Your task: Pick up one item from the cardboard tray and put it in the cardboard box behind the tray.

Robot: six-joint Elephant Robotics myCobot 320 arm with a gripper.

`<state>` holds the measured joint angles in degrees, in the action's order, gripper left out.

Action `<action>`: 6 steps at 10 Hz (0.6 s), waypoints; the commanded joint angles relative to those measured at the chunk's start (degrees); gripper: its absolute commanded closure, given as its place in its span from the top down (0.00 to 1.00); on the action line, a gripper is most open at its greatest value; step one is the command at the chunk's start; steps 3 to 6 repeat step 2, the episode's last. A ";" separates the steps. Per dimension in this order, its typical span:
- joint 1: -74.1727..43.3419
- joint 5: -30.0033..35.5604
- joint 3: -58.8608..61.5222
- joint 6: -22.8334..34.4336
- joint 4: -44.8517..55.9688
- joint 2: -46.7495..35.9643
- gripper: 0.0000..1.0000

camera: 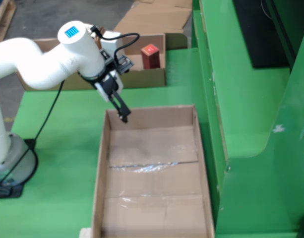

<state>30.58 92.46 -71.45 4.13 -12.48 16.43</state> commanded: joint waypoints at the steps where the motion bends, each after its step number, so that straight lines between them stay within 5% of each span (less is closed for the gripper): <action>1: -0.34 0.24 1.45 -0.17 -0.64 -1.58 1.00; 6: -0.34 0.24 1.45 -0.17 -0.64 -1.58 1.00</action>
